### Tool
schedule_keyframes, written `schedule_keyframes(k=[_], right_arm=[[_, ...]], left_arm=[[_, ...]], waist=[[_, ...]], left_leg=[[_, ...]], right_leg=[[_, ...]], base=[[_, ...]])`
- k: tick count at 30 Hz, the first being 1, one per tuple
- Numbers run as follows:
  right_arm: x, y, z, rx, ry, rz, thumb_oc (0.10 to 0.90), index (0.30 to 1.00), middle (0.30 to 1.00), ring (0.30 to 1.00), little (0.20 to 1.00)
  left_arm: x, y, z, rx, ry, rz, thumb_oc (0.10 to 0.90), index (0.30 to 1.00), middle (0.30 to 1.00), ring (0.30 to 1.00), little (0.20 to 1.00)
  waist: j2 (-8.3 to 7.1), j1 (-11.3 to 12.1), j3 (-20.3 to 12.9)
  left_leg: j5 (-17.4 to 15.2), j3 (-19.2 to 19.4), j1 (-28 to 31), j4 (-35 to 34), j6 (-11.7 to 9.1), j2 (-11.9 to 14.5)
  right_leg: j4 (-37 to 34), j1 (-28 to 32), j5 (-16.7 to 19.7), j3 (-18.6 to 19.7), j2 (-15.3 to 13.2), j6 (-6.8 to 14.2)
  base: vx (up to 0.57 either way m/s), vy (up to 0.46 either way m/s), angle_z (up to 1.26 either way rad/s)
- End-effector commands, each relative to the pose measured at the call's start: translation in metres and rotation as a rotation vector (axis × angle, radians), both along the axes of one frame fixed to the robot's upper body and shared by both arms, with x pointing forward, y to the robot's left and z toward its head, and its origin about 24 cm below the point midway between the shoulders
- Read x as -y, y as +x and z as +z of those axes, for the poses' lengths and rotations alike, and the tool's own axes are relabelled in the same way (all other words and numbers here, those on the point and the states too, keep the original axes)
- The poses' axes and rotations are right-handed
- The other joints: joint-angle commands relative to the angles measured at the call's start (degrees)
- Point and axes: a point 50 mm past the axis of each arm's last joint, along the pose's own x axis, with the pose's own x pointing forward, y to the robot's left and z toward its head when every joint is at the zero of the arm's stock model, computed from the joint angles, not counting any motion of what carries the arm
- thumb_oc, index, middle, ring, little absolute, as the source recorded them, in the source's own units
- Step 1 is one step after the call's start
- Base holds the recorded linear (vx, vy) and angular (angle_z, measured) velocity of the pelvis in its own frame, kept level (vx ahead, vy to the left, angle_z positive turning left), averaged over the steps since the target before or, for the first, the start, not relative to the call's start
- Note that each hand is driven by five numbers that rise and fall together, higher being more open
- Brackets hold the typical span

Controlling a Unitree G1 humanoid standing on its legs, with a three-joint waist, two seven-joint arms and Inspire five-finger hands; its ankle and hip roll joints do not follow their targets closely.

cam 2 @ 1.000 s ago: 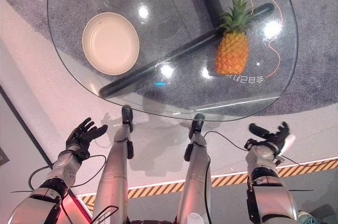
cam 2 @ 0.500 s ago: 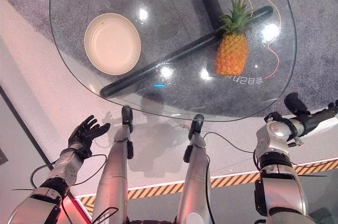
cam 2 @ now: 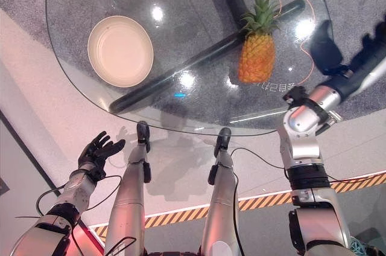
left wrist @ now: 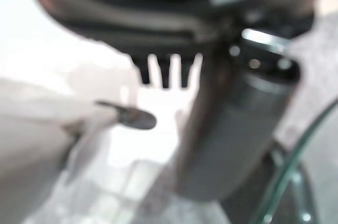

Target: Pick up the fruit to the plate

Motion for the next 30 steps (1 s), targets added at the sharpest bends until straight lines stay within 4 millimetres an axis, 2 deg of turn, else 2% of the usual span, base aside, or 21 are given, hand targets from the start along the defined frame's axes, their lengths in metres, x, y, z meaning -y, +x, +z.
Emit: schedule_keyframes(k=[1,6,14,22,30], right_arm=[[0.0,-0.016,0.021,0.11,-0.11,0.022,0.8,0.9,0.9,0.9,0.9],[-0.018,-0.014,0.019,0.095,-0.149,0.092,0.8,0.9,0.9,0.9,0.9],[-0.031,-0.01,0.015,0.05,-0.182,0.149,0.8,0.9,0.9,0.9,0.9],[-0.03,-0.006,0.009,-0.001,-0.174,0.138,0.8,0.9,0.9,0.9,0.9],[-0.026,0.003,-0.007,-0.129,-0.145,0.133,0.8,0.9,0.9,0.9,0.9]], left_arm=[[-0.013,-0.032,-0.025,-0.072,0.066,0.035,0.8,0.9,0.9,0.9,0.9],[-0.002,-0.035,-0.031,-0.083,0.068,0.007,0.8,0.9,0.9,0.9,0.9],[0.004,-0.033,-0.031,-0.079,0.057,-0.008,0.8,0.9,0.9,0.9,0.9],[0.009,-0.033,-0.033,-0.081,0.051,-0.013,0.8,0.9,0.9,0.9,0.9],[0.011,-0.029,-0.03,-0.076,0.049,-0.015,0.8,0.9,0.9,0.9,0.9]], waist=[[-0.33,0.11,-1.21],[0.13,0.06,-1.21],[0.5,-0.03,-1.21],[0.81,0.06,-1.21],[0.85,0.15,-1.21]], left_leg=[[-4.7,-0.7,1.43,3.39,2.49,-1.26],[-4.21,-0.14,1.78,2.66,2.42,-1.11],[-3.72,0.54,2.34,2.02,2.37,-1.06],[-3.3,0.91,2.81,1.24,2.33,-1.08],[-3.06,1.02,2.65,1.05,2.31,-1.09]], right_leg=[[-1.11,-0.71,2.36,-2.65,0.24,-2.17],[-1.15,-0.65,2.15,-2.53,0.21,-2.51],[-1.26,-0.5,2.21,-2.61,0.0,-2.65],[-1.46,-0.27,2.25,-2.67,0.0,-2.72],[-1.42,-0.5,2.34,-2.76,0.04,-2.7]], base=[[0.0,0.0,0.0],[0.0,0.022,-0.03],[0.0,0.0,0.0],[0.0,0.0,0.0],[0.0,0.0,0.0]])
